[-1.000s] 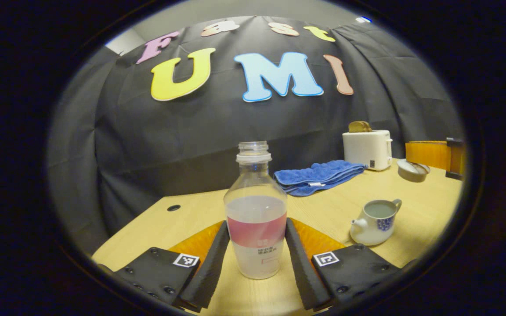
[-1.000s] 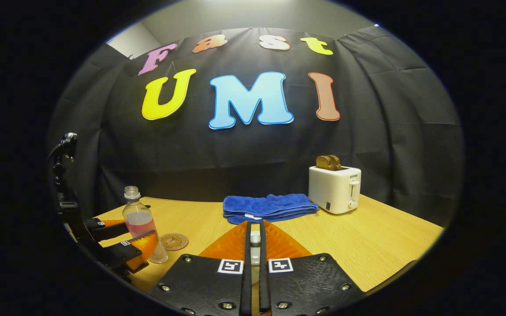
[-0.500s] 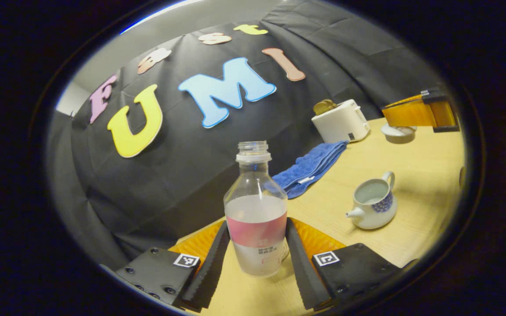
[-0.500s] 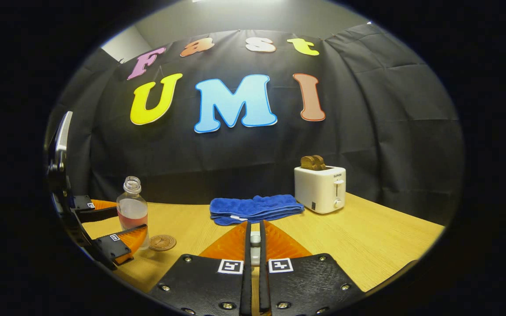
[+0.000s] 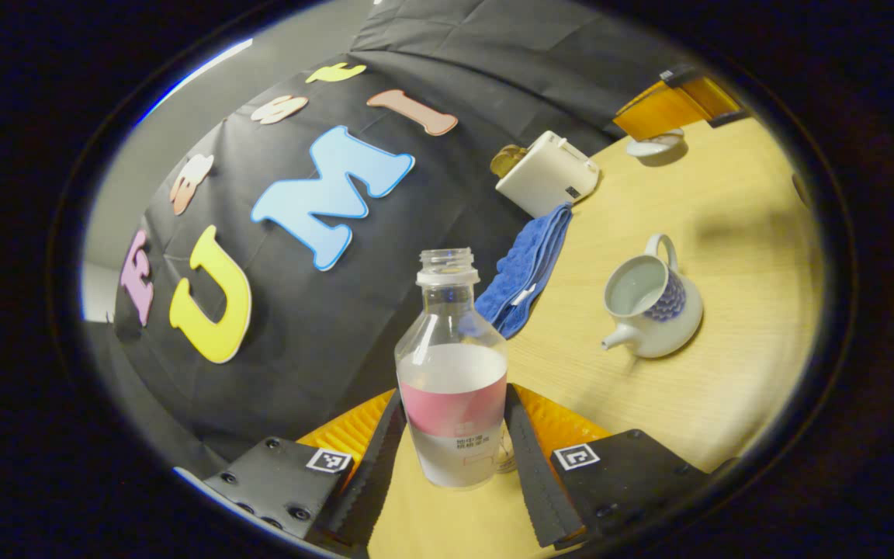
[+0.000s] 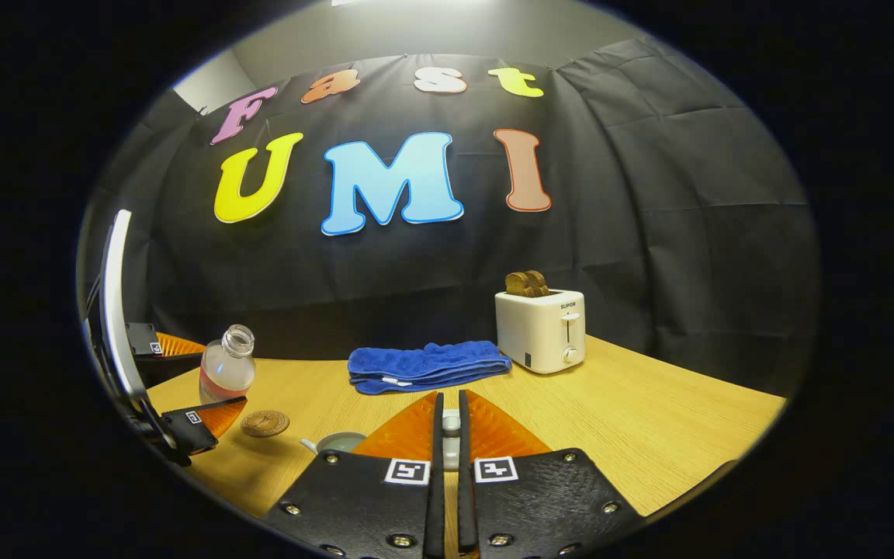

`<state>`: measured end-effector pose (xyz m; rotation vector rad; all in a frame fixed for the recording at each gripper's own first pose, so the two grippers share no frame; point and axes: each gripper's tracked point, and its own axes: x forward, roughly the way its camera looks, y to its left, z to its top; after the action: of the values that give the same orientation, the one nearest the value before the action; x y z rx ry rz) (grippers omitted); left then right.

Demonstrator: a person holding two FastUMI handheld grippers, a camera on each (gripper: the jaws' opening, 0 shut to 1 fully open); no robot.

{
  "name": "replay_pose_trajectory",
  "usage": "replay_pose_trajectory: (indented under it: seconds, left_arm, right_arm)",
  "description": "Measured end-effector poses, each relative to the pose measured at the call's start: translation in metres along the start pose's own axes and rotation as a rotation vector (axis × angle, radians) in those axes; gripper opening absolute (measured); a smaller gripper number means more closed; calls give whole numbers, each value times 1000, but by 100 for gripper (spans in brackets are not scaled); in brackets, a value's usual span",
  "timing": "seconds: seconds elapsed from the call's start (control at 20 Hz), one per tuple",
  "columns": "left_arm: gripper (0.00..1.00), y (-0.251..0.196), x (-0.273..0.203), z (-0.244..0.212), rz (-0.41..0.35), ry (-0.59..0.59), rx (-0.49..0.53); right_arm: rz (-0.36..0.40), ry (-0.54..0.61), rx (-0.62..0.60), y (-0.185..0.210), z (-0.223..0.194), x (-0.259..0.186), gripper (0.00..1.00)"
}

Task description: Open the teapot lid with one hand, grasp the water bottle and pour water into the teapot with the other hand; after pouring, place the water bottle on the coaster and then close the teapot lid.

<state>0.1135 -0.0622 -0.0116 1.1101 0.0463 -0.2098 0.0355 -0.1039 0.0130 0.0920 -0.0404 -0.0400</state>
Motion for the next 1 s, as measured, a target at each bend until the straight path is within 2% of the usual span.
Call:
replay_pose_trajectory:
  seconds: [0.15, 0.45, 0.7, 1.0]
  left_arm:
    - [84, -3, 1, 7, -2, -8, 112]
    - [85, -17, 11, 10, -52, -3, 336]
    - [86, -28, 15, 2, -87, 17, 453]
    - [85, -26, 18, 6, -87, 14, 617]
  right_arm:
    - [0, 0, 23, -6, -3, 0, 6]
    - [0, 7, 46, -16, -11, -1, 6]
    - [11, 25, 72, -18, -19, -1, 7]
    - [14, 44, 90, -20, -29, 1, 7]
